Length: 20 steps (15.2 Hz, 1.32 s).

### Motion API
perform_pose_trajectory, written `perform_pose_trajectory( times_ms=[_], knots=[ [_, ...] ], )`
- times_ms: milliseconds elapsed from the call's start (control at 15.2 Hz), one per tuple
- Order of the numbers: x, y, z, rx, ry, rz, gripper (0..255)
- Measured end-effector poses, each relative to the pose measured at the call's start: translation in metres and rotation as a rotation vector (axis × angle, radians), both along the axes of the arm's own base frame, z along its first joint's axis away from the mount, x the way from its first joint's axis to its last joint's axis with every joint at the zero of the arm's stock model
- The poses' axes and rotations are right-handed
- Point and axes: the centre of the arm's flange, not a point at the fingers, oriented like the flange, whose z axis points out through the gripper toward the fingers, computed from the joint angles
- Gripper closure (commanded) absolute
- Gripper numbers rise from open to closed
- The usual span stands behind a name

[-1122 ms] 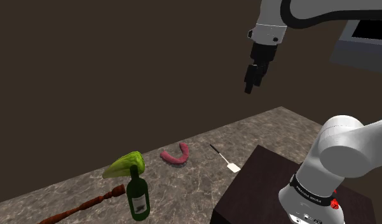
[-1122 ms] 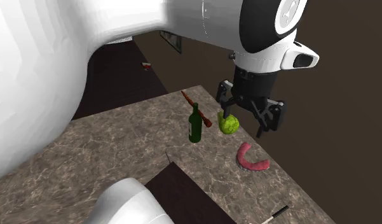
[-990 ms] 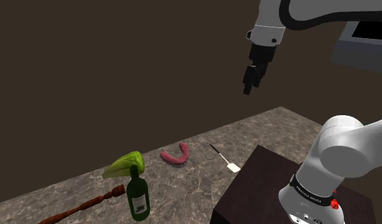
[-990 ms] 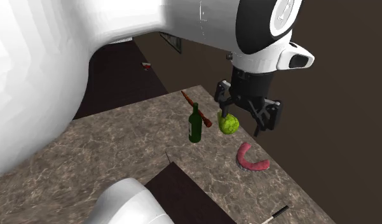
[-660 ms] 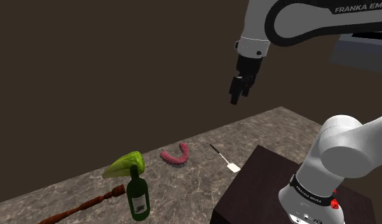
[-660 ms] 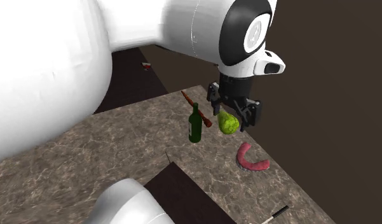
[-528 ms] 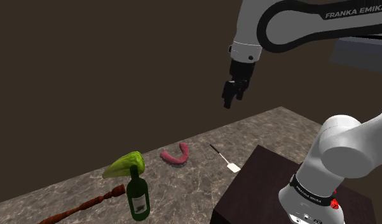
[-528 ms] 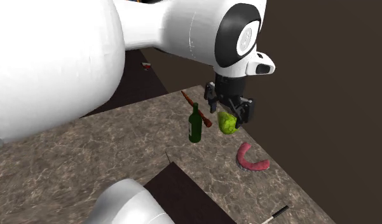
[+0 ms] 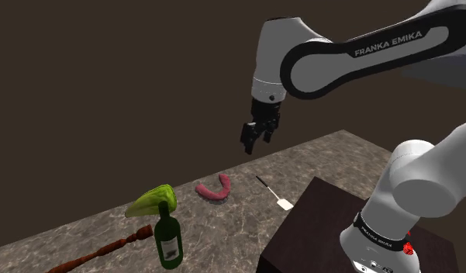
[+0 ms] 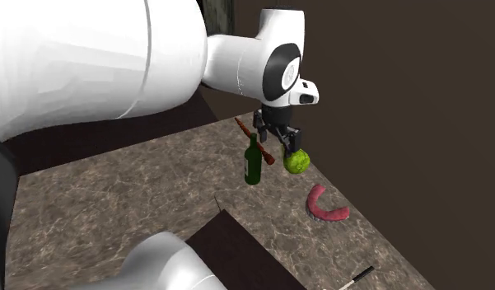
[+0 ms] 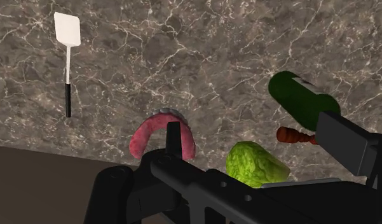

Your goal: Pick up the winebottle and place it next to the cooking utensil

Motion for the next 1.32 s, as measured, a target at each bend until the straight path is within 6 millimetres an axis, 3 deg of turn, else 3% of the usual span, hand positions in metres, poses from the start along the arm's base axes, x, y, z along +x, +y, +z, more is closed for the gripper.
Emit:
perform_pose_trajectory(
  times_ms=[1320],
  knots=[
    [0.119, 0.185, -0.139, 0.021, -0.039, -0.098, 0]
  ],
)
